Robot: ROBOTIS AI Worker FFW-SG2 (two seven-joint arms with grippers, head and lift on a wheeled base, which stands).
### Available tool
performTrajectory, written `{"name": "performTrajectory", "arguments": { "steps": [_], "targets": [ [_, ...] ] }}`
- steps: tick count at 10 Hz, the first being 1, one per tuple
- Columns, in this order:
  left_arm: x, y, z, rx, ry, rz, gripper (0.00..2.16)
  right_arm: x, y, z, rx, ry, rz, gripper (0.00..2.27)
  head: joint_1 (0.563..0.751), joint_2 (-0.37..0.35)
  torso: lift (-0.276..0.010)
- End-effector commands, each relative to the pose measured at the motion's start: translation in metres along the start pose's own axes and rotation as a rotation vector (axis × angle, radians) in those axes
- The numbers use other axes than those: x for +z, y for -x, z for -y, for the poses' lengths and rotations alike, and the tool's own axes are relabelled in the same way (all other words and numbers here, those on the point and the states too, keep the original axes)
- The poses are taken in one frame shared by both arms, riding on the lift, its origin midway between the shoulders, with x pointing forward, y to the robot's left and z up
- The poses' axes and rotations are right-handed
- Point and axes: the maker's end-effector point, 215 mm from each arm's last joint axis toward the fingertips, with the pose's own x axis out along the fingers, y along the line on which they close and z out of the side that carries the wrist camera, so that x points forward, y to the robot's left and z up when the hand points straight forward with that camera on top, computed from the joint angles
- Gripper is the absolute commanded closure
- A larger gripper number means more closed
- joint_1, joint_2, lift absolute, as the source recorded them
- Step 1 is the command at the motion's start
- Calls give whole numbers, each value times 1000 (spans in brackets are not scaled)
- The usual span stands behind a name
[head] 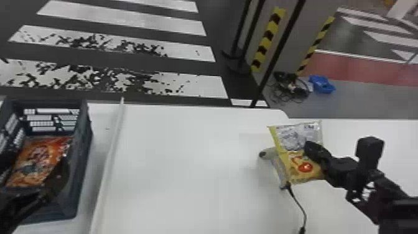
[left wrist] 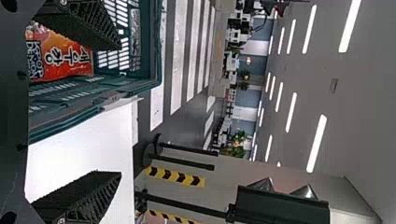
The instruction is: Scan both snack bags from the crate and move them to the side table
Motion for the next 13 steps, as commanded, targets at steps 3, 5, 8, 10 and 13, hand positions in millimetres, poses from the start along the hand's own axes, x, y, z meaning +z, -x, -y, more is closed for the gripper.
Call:
{"name": "performTrajectory", "arguments": {
  "steps": [3, 5, 8, 10, 13],
  "targets": [
    [-6, 5, -1, 4, -1, -9, 36, -16, -26, 72, -132, 130, -53, 2240, 695, -350, -95],
    [-3, 9, -6, 11, -6, 2, 36, -25, -36, 113, -206, 178, -98, 2240, 695, -350, -95],
    [-3, 10, -8, 11, -10, 2, 36, -30, -38, 147, -278, 273, -119, 2240, 695, -350, -95],
    [-3, 10, -7, 6, -6, 3, 36, -45, -39, 175, -328, 291, -185, 2240, 695, -350, -95],
    [1, 11, -6, 1, -12, 15, 36, -59, -35, 201, -362, 321, -250, 2240, 695, -350, -95]
  ]
}}
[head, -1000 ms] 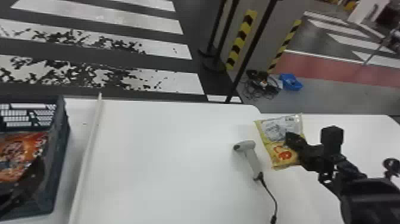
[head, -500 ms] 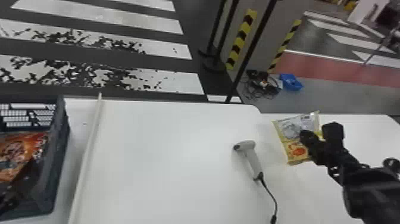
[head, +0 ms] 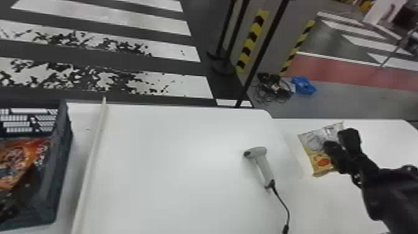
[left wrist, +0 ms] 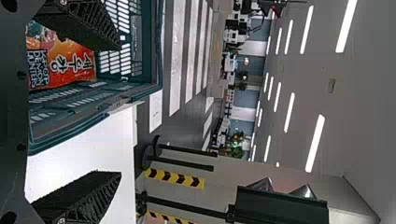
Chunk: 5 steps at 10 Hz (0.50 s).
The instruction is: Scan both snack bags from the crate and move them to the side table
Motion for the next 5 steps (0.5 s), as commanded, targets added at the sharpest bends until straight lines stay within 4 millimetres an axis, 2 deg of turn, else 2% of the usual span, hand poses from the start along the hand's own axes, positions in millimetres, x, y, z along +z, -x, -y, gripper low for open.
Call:
{"name": "performTrajectory", "arguments": {
  "steps": [1, 2, 3, 5],
  "targets": [
    [1, 0, 0, -1, 0, 3, 36, -7, -2, 8, -24, -5, -23, 1980, 695, -350, -95],
    [2, 1, 1, -2, -1, 4, 36, -12, -2, 6, -20, -12, -40, 259, 695, -350, -95],
    [3, 1, 1, -3, -1, 7, 36, -17, 0, 4, -16, -19, -46, -2, 695, -350, -95],
    [6, 2, 4, -5, -1, 12, 36, -11, 7, -4, 2, -86, 0, 9, 695, -350, -95]
  ]
}}
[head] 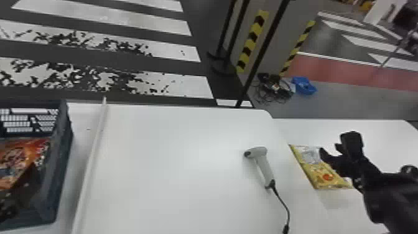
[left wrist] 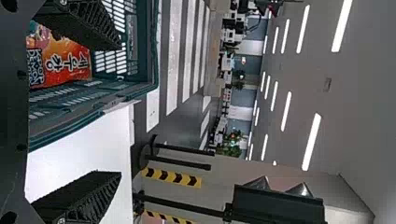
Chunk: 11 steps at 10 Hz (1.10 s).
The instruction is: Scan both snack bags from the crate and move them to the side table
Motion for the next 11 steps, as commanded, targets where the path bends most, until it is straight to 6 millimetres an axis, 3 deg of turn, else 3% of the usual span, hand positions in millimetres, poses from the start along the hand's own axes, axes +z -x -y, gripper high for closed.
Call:
{"name": "performTrajectory", "arguments": {
  "steps": [1, 3, 6, 8, 9, 11],
  "targets": [
    [3, 0, 2, -2, 3, 5, 36, 12, 14, -10, 27, -71, 58, 26, 695, -350, -95],
    [4, 1, 4, -2, 1, 7, 36, 43, 49, -50, 97, -214, 137, 53, 695, -350, -95],
    [8, 1, 4, -1, -5, 10, 36, 80, 81, -122, 211, -332, 178, 80, 695, -350, -95],
    [11, 2, 4, -1, -9, 13, 36, 143, 130, -171, 279, -418, 330, 80, 695, -350, -95],
    [14, 2, 5, -2, -10, 17, 36, 163, 149, -190, 306, -454, 371, 80, 695, -325, -95],
    [13, 1, 10, -2, 2, 15, 36, 183, 178, -232, 368, -584, 412, 83, 695, -261, -95]
  ]
}}
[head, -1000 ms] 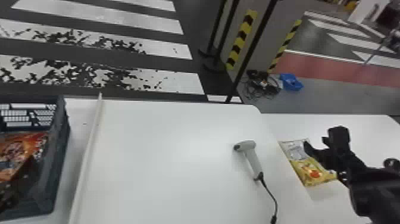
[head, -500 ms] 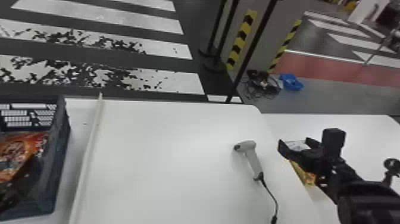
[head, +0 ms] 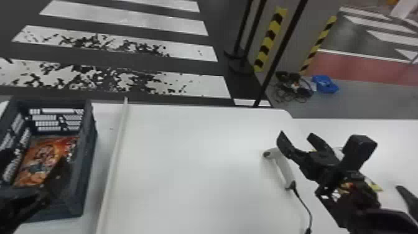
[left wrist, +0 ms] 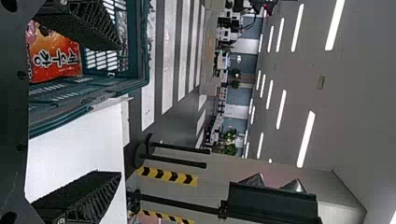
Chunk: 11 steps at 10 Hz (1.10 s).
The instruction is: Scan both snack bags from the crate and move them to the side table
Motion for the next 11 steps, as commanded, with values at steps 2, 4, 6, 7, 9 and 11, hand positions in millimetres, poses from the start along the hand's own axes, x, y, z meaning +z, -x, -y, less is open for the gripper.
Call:
{"name": "performTrajectory", "arguments": {
  "steps": [2, 4, 6, 7, 9, 11],
  "targets": [
    [-3, -3, 11, 7, -3, -4, 36, -9, 10, -83, 81, -75, 47, 83, 695, -188, -95],
    [-2, -1, 11, 15, -6, -4, 36, -8, 29, -130, 132, 0, 91, 83, 695, -134, -95],
    [-3, 6, 10, 22, -15, -14, 36, 7, 59, -156, 133, 25, 202, 87, 695, -76, -95],
    [2, 8, 11, 37, -25, -22, 36, 5, 62, -158, 135, 18, 203, 87, 695, -54, -95],
    [14, 5, -2, 67, -48, -75, 36, 4, 64, -153, 131, 18, 203, 87, 695, -37, -95],
    [-29, -8, -21, 64, -3, -352, 39, 1, 65, -153, 133, 4, 193, 87, 695, -29, -95]
  ]
}}
